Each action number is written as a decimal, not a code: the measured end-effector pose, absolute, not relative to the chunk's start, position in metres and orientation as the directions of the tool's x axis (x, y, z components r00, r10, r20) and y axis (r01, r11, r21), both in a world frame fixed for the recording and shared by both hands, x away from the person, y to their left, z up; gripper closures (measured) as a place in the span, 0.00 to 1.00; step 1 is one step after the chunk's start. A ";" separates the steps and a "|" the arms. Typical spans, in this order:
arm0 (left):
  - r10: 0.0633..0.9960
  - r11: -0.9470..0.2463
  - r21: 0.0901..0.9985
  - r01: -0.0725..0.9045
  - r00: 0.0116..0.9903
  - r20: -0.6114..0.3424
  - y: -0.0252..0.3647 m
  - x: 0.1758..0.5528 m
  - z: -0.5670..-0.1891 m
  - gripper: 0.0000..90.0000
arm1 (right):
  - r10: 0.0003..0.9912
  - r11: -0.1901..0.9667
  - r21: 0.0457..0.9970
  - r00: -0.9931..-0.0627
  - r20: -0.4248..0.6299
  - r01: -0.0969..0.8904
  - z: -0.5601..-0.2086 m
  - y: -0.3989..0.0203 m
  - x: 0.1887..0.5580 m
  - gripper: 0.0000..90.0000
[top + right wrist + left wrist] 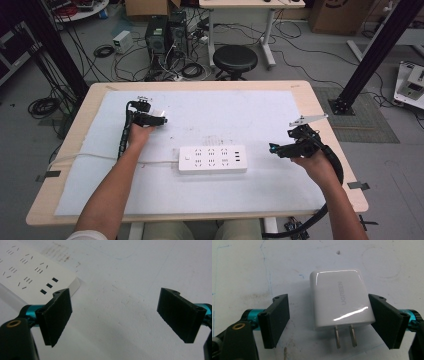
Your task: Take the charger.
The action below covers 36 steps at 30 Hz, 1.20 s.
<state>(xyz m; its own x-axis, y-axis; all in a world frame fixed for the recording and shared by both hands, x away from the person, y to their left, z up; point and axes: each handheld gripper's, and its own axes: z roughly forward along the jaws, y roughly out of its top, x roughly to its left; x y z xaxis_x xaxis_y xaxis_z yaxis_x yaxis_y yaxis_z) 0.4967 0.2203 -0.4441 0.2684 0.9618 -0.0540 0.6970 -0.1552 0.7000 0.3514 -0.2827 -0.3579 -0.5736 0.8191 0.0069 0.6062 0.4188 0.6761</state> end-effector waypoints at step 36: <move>0.936 -0.147 0.784 0.603 0.341 -0.087 0.223 0.455 -0.414 0.47 | 0.803 0.451 0.660 -0.597 -0.005 0.601 -0.362 -0.281 0.348 0.18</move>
<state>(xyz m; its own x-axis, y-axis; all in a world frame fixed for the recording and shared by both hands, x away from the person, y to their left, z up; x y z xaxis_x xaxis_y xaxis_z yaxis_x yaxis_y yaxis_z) 0.4549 0.2225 -0.4145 0.3413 0.9359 -0.0871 0.6031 -0.1470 0.7840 0.3480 -0.2813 -0.3624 -0.5966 0.8025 -0.0049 0.6012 0.4509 0.6597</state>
